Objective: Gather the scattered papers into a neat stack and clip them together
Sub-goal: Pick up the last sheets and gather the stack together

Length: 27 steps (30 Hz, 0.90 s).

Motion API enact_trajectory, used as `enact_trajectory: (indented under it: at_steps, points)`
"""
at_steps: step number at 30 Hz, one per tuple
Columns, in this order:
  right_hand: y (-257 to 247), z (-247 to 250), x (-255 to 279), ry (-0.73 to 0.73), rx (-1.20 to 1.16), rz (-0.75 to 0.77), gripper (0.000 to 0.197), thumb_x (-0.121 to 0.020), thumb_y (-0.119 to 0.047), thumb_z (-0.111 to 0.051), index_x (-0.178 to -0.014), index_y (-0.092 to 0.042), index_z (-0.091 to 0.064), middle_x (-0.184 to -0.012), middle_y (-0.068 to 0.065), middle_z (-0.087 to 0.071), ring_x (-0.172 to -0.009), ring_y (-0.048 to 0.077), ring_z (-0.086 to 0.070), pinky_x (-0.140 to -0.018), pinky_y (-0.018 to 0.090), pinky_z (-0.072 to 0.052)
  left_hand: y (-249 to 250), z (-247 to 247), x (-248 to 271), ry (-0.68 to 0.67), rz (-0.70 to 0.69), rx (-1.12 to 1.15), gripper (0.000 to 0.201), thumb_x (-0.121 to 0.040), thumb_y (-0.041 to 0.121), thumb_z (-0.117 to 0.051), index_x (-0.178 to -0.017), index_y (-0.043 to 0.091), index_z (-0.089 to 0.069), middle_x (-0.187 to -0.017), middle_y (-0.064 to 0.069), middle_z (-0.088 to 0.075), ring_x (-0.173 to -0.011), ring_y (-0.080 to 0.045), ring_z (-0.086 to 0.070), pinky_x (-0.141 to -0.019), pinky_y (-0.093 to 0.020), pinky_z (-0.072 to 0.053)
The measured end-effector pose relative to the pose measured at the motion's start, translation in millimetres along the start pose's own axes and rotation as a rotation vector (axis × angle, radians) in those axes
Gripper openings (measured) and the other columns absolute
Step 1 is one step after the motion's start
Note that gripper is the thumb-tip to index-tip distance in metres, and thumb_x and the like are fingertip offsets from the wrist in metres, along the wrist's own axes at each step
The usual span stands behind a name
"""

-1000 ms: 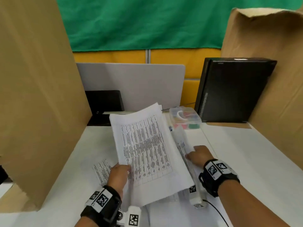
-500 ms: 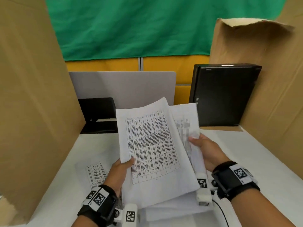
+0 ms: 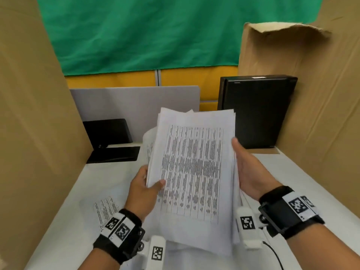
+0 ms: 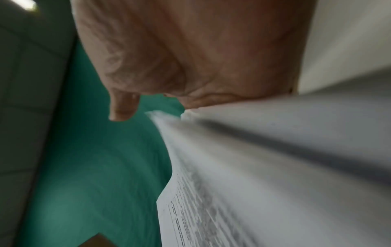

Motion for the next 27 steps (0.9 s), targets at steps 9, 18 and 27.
enact_trajectory:
  at_steps: [9,18,27]
  points:
    - [-51,9,5,0.147,0.065,0.279,0.035,-0.079,-0.01,-0.072,-0.114,-0.016,-0.068,-0.115,0.006,-0.077,-0.103,0.021,-0.075,-0.084,0.036,-0.063,81,-1,-7,-0.098,-0.174,0.317,0.085,-0.054,0.022,-0.093,-0.131,0.013,-0.058,-0.121,-0.01,-0.072,-0.109,-0.029,-0.07,-0.09,-0.047,-0.056]
    - [0,21,3,0.173,0.18,0.126,0.029,-0.088,0.003,-0.066,-0.11,-0.015,-0.073,-0.114,0.004,-0.078,-0.105,0.026,-0.074,-0.093,0.045,-0.056,54,-6,0,-0.053,-0.114,0.212,0.039,-0.072,0.013,-0.078,-0.11,0.019,-0.07,-0.101,0.003,-0.08,-0.092,-0.01,-0.075,-0.076,-0.024,-0.059]
    - [-46,9,3,0.278,0.195,0.254,0.038,-0.088,0.011,-0.048,-0.094,-0.018,-0.072,-0.095,0.001,-0.08,-0.088,0.02,-0.075,-0.074,0.035,-0.059,115,-12,1,0.047,-0.322,0.213,0.042,-0.072,0.022,-0.079,-0.112,0.016,-0.068,-0.104,0.002,-0.078,-0.098,-0.013,-0.074,-0.083,-0.03,-0.058]
Point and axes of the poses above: each hand's wrist, its own x-axis away from the middle knuckle, its own z-axis out of the back of the hand, y = z × x, the point moved 8 cm from there along -x, towards the middle knuckle
